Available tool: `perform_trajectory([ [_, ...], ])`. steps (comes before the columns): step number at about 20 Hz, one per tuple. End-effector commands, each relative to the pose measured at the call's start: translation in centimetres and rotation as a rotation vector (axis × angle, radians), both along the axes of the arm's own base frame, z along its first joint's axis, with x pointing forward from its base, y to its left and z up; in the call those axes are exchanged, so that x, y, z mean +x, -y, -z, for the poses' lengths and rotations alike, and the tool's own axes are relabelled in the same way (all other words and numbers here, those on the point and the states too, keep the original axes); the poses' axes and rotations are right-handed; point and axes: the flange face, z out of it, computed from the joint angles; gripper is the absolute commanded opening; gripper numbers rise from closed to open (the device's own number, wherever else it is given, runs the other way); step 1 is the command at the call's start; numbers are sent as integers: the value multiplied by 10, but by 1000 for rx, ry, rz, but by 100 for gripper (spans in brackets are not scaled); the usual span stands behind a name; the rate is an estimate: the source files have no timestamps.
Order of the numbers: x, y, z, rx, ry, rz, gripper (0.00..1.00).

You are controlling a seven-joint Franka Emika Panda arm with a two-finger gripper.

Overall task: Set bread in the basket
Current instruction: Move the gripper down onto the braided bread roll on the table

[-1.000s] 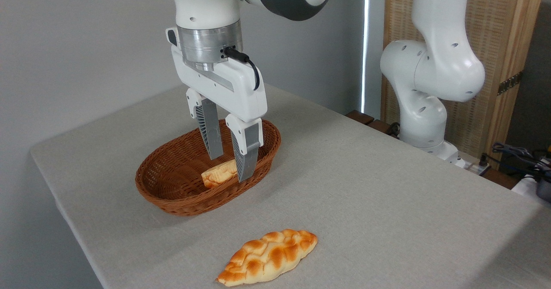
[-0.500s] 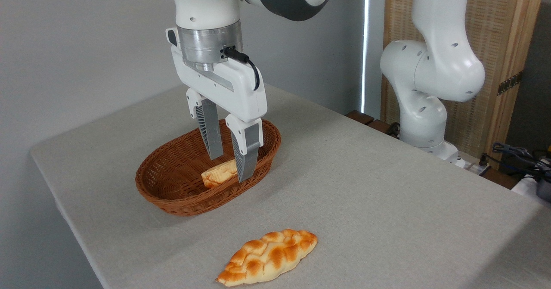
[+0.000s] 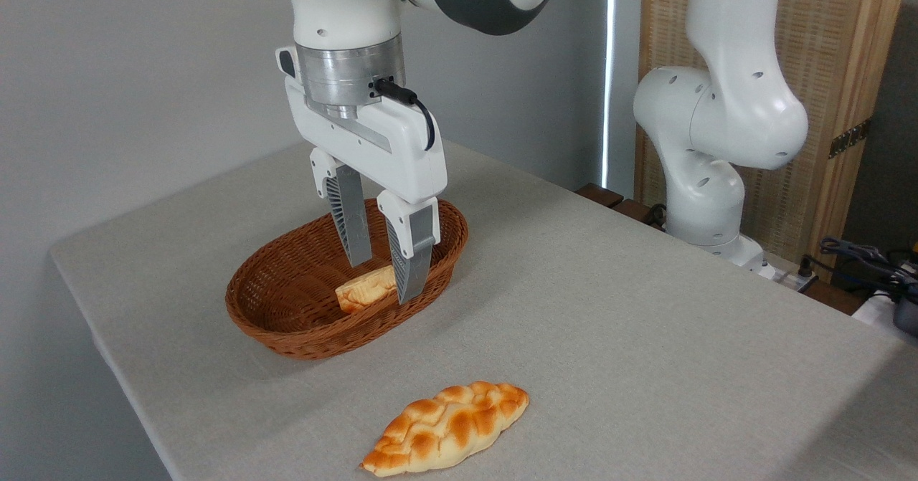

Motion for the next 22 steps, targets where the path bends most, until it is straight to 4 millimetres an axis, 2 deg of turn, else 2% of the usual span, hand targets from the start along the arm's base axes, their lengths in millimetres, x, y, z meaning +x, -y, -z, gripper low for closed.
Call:
perform_trajectory([
  [1, -2, -3, 8, 11, -18, -14, 100],
  [6, 6, -4, 49, 18, 31, -5, 100],
  [10, 7, -43, 66, 62, 35, -15, 100],
  [12, 4, -55, 80, 64, 9, -8, 100],
  [15, 2, -73, 91, 66, -7, -4, 100],
  [22, 13, -77, 129, 72, -45, 13, 100],
])
